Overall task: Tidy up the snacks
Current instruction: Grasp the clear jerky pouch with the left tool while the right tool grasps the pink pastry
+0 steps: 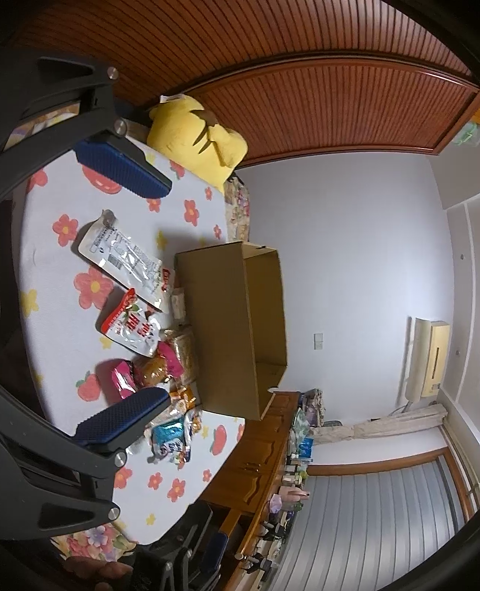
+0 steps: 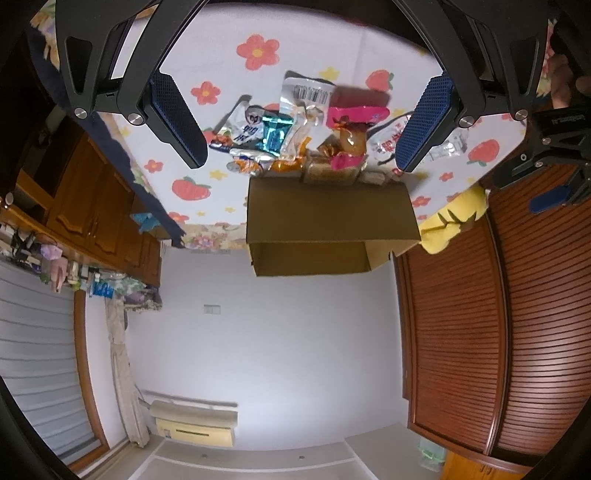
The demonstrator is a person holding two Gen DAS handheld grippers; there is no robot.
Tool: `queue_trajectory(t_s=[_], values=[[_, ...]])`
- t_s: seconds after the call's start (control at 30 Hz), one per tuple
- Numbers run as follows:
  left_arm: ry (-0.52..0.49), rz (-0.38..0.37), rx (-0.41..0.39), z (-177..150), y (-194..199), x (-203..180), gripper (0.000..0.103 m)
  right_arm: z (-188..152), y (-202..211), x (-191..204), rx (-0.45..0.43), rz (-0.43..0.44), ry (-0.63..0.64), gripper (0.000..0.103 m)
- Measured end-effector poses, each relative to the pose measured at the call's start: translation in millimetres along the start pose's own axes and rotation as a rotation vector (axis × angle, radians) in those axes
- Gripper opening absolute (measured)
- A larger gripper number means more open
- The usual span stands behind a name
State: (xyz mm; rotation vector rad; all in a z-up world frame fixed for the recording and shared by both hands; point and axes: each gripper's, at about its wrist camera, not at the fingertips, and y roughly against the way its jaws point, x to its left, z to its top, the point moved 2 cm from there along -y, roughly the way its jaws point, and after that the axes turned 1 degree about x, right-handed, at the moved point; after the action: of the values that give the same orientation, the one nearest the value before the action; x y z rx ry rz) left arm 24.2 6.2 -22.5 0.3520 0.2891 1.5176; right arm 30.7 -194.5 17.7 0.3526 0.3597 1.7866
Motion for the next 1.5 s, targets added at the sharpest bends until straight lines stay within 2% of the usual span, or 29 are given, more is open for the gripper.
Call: queue_trajectory(t_s=[0.73, 1.1, 1.3, 1.5], values=[[-0.015, -0.060, 0.187, -28.0, -72.1, 37.8, 0.102, -15.1, -52.7, -37.7, 0.147, 0.009, 0.017, 0.102], [-0.025, -0.110, 0.313, -37.9, -112.7, 49.0, 0.093, -25.9, -74.1, -55.5, 0.228, 0.027, 0.010, 0.099], [-0.033, -0.131, 0.365, -39.6, -132.1, 53.2, 0.088, -27.5, -90.4, -53.6, 0.269, 0.064, 0.024, 0.094], [-0.067, -0.149, 0.412, -41.7, -149.7, 53.2, 0.083, -24.4, -111.0, -37.3, 0.312, 0.145, 0.056, 0.081]])
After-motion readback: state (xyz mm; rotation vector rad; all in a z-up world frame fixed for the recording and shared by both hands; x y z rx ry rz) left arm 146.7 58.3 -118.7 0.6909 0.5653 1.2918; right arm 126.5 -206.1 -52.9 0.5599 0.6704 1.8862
